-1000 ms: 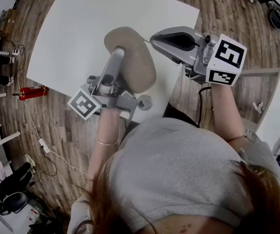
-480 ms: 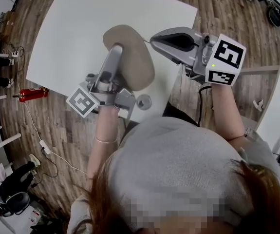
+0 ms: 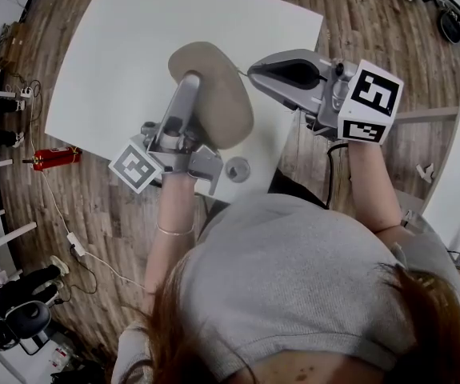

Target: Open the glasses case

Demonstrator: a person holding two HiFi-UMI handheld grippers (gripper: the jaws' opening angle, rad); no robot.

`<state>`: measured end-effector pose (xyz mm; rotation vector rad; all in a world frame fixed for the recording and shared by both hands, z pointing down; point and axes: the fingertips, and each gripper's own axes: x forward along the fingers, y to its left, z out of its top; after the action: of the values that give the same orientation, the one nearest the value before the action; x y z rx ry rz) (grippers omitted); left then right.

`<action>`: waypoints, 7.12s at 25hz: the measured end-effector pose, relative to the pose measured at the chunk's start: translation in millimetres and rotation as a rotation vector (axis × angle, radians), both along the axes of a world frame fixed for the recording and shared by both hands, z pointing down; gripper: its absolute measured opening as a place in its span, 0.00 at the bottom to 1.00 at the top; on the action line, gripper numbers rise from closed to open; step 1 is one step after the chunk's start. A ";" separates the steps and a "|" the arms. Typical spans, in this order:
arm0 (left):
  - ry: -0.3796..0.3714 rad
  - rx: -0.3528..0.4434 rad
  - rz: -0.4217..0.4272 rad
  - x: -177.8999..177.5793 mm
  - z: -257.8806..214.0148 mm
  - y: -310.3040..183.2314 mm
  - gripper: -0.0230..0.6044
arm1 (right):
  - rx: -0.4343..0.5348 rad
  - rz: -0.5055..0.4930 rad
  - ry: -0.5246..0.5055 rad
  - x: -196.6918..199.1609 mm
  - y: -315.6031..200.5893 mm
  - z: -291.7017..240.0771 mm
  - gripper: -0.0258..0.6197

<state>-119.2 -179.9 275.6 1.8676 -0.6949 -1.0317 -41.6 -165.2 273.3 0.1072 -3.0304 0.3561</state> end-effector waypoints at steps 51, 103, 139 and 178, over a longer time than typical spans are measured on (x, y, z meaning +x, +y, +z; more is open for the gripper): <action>0.006 -0.030 -0.071 -27.6 2.3 -22.2 0.54 | 0.005 -0.195 0.050 -3.3 25.5 23.0 0.04; 0.026 -0.022 -0.111 -32.0 -6.3 -26.5 0.54 | -0.008 -0.322 0.033 -10.2 64.9 27.6 0.05; -0.038 0.031 -0.147 -44.7 0.7 -24.9 0.54 | -0.041 -0.367 -0.030 -29.5 83.8 23.8 0.05; 0.005 -0.025 -0.137 -26.2 5.5 -24.4 0.53 | 0.040 -0.244 0.073 -3.6 60.4 17.6 0.28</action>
<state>-145.4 -204.3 281.2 1.8153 -0.8382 -1.1085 -45.2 -104.8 290.9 -0.2400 -2.9327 0.2641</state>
